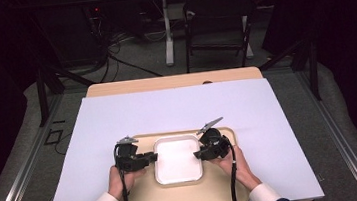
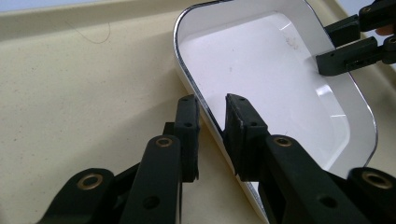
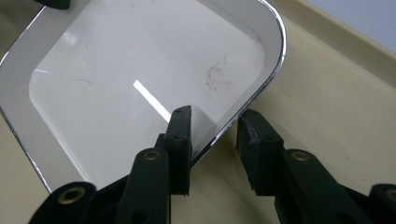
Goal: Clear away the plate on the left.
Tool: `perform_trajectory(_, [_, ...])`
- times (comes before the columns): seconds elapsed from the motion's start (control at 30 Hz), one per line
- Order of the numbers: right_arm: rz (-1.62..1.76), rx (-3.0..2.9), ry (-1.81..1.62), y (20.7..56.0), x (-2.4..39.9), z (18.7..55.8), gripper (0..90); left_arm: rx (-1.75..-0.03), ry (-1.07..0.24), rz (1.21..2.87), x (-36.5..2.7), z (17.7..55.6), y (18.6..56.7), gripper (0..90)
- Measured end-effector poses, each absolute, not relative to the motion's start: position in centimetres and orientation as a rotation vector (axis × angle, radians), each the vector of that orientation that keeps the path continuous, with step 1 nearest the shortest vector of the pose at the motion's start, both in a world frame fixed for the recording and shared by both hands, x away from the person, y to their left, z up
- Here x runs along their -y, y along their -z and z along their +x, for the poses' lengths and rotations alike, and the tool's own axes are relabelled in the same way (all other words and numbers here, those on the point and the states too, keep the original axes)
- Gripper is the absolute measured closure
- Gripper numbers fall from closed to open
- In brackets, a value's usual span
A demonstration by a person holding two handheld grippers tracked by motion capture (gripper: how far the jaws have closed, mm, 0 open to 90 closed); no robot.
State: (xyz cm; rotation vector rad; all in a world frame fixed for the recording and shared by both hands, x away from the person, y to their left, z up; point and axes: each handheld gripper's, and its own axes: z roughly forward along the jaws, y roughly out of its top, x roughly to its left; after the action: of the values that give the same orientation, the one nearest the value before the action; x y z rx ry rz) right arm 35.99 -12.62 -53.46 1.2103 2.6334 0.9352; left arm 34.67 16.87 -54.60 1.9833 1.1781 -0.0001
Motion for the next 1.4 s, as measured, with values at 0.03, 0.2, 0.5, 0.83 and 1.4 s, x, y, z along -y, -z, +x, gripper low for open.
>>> perform_trajectory(0.03, [1.210,-2.636,-0.934,53.5,12.6,36.1,65.8,-1.182,0.002,1.991,-16.8,34.7,54.7,75.0])
perform_trajectory(0.2, [1.213,-2.640,-0.915,53.8,12.6,36.2,65.4,-1.200,0.009,1.987,-16.7,34.8,55.0,74.3])
perform_trajectory(0.5, [1.202,-2.632,-0.884,53.8,12.5,36.1,65.1,-1.188,-0.004,2.007,-16.4,34.8,55.1,73.1])
perform_trajectory(0.83, [1.210,-2.628,-0.857,53.9,12.5,36.1,64.3,-1.180,0.008,2.026,-16.1,34.9,55.3,71.3])
perform_trajectory(1.4, [1.201,-2.632,-0.809,53.8,13.1,35.4,61.3,-1.142,-0.022,2.062,-14.9,34.8,55.4,71.0])
